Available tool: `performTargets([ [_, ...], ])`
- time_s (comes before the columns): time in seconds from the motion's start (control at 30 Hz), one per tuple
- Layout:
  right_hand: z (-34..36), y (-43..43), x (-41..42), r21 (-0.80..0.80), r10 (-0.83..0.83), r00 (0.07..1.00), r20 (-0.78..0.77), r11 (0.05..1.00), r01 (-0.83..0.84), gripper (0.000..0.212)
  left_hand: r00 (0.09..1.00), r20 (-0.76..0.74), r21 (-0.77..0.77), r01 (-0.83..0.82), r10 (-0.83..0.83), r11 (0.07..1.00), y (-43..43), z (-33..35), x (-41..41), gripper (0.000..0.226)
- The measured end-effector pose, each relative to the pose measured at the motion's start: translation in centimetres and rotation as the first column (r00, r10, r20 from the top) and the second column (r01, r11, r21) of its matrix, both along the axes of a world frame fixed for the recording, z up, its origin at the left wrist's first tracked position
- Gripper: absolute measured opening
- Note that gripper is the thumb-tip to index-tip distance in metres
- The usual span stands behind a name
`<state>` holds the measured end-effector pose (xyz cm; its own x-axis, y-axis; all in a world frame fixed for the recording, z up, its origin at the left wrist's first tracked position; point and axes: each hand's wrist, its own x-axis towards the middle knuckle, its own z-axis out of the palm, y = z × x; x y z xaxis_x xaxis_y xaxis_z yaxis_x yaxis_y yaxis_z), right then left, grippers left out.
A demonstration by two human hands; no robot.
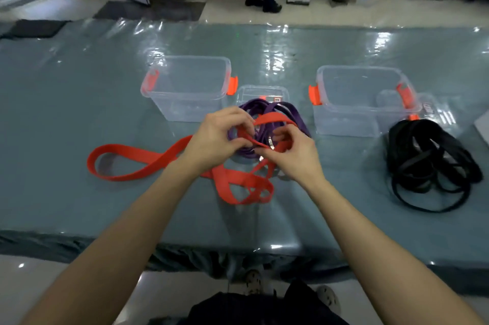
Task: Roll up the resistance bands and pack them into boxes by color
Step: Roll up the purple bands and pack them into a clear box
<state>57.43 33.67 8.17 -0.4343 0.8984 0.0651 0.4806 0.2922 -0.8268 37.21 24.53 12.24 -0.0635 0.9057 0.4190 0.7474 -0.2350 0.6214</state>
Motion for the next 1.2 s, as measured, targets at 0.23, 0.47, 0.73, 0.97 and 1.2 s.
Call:
performTargets([
  [0.23, 0.7, 0.0, 4.6, 0.006, -0.026, 0.989, -0.146, 1.000, 0.028, 0.011, 0.913, 0.406, -0.088, 0.095, -0.051, 0.992, 5.1, -0.8, 3.1, 0.081],
  [0.47, -0.3, 2.1, 13.4, -0.549, -0.518, 0.720, -0.462, 0.805, 0.227, 0.014, 0.965, -0.179, -0.751, -0.009, -0.191, 0.660, 3.6, -10.4, 3.8, 0.141],
  [0.73, -6.5, 3.1, 22.2, -0.337, -0.529, 0.739, 0.417, 0.665, 0.666, 0.034, 0.766, -0.601, -0.619, -0.267, -0.227, 0.739, 3.7, -15.5, 6.4, 0.038],
  [0.97, -4.5, 1.4, 16.1, 0.093, -0.251, 0.565, 0.786, 0.952, 0.293, 0.059, 0.774, -0.604, -0.591, -0.274, -0.191, 0.759, 2.3, -14.3, 6.4, 0.028],
  [1.2, -3.0, 1.0, 5.3, -0.082, 0.411, 0.741, 0.532, 0.895, -0.438, 0.121, 0.914, -0.406, -0.278, -0.137, 0.013, 0.951, 1.1, -8.7, 6.3, 0.023],
])
